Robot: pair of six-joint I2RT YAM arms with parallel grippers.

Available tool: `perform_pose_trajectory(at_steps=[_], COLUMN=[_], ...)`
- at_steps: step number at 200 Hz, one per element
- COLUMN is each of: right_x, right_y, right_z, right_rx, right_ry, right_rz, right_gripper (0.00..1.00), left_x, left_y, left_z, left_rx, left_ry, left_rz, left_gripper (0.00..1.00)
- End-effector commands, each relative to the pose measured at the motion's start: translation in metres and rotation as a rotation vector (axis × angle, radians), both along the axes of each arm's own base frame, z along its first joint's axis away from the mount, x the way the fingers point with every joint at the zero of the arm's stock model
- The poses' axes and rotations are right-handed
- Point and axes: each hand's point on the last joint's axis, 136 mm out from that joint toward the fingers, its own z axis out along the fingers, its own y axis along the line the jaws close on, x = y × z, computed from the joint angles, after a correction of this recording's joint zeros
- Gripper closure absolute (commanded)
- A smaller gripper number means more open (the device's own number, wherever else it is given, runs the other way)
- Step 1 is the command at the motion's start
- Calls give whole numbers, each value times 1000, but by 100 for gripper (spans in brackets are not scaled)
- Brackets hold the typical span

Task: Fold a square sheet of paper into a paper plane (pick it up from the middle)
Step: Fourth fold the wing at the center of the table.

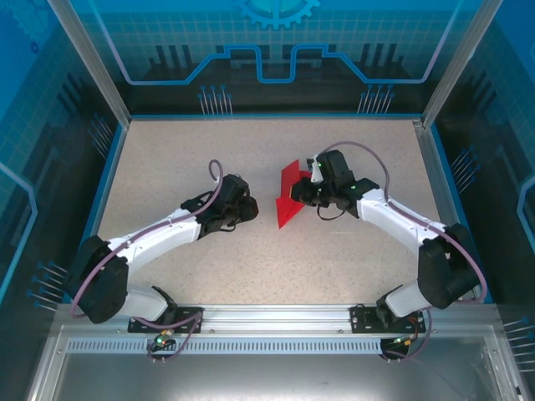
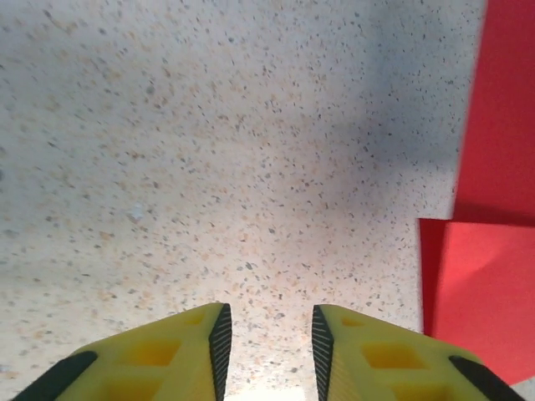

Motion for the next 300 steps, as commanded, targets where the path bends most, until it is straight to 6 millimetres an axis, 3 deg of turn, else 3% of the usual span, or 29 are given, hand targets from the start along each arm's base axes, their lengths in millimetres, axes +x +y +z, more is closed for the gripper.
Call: perform_pose_trajectory(at_steps=[1,37,82,131,198,300], right_x=[-3,-6,-6,-19,-34,-35], right_y=[-21,-11,9,4,-7,-2], right_z=[6,-17,-60,-101,-109,-104], right_rx=[-82,-59,-2,6,-9,25], right_ry=[32,120,297,428,503,558], right_rz=[-172,-322,-437,-581,-672,-677], right_gripper=[91,92,92,93,93,92], left_x=[8,6,1,-7,-28,-31], left_y=[7,-11,-37,-51,-76,-103], left_z=[25,27,9,-19,-29,-51], left_rx=[39,26,-3,-11,-45,-52], left_ry=[-82,-164,-261,-349,-461,-513], left_rz=[-17,-182,-385,-531,-746,-878], left_gripper=[56,28,11,19,30,45])
